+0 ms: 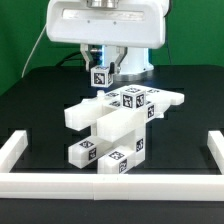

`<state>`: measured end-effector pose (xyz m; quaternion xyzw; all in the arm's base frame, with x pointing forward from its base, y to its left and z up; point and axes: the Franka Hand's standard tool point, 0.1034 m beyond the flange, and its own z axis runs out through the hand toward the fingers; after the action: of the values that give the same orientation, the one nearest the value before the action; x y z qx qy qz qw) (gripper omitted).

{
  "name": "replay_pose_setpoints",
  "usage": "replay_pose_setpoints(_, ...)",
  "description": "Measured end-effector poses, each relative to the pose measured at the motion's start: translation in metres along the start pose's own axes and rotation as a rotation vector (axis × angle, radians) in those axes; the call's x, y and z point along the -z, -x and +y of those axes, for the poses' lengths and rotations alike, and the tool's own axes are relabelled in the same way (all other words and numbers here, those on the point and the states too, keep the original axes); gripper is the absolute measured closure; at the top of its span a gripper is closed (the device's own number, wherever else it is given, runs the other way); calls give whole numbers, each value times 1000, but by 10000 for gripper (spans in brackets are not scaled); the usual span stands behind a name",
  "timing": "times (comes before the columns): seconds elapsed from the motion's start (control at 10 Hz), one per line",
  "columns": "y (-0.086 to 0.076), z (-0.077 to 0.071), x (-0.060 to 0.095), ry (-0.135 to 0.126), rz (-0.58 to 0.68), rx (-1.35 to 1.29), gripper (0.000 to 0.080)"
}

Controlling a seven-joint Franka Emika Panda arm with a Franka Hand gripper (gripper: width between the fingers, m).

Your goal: Assemble chair

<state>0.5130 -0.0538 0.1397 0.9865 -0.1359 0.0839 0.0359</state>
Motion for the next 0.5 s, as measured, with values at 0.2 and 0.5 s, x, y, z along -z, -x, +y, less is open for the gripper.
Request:
replay_pose_setpoints(0.2, 0, 2, -4, 13, -1, 3, 515)
replay_pose_setpoints(0.5, -1, -1, -7, 20, 6, 11, 515)
